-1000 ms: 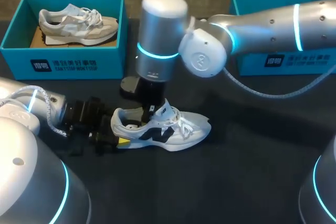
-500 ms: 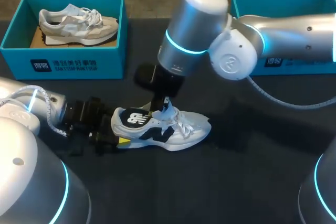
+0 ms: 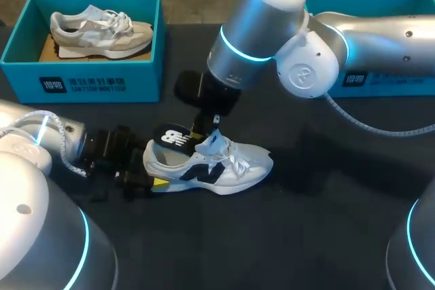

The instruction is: Take the shoe out of the shoebox, open the shoe tongue, remove and reinsert the insole, then place the shoe into the shoebox

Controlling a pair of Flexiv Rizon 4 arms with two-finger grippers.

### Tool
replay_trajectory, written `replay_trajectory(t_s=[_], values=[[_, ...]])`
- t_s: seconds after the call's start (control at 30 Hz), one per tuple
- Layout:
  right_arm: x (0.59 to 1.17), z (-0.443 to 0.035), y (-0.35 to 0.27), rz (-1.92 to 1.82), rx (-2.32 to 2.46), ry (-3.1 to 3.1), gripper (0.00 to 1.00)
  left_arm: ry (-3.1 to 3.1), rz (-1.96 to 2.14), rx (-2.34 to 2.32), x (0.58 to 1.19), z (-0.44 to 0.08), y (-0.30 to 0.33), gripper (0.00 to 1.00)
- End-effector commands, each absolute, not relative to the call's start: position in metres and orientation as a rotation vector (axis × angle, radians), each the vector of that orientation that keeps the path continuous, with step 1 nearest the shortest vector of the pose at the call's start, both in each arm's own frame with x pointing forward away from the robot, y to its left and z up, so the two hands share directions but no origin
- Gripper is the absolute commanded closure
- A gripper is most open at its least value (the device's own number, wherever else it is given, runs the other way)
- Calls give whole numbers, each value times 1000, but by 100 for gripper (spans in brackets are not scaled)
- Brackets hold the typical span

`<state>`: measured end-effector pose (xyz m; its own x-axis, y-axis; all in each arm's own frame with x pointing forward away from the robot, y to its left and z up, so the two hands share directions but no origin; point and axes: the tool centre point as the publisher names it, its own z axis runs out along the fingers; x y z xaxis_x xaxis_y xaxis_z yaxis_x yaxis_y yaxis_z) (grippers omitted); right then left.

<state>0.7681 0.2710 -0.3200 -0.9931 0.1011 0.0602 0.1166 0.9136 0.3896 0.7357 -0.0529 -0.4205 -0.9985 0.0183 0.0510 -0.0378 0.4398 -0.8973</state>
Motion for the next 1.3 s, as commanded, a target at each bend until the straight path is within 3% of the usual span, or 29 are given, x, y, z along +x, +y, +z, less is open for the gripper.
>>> replay_trajectory(t_s=[0.03, 0.73, 0.97, 1.27, 1.3], values=[[770, -319, 278, -619, -156, -3029, 100, -2622, 1633, 18, 735, -422, -54, 100], [766, -313, 301, -739, -76, -2916, 99, -2622, 1633, 18, 735, -422, -54, 100], [761, -311, 302, -802, -129, -2869, 60, -2622, 1633, 18, 735, -422, -54, 100], [763, -312, 307, -898, -151, -2751, 49, -2622, 1633, 18, 735, -422, -54, 100], [763, -313, 307, -896, -148, -2740, 44, -2622, 1633, 18, 735, -422, -54, 100]])
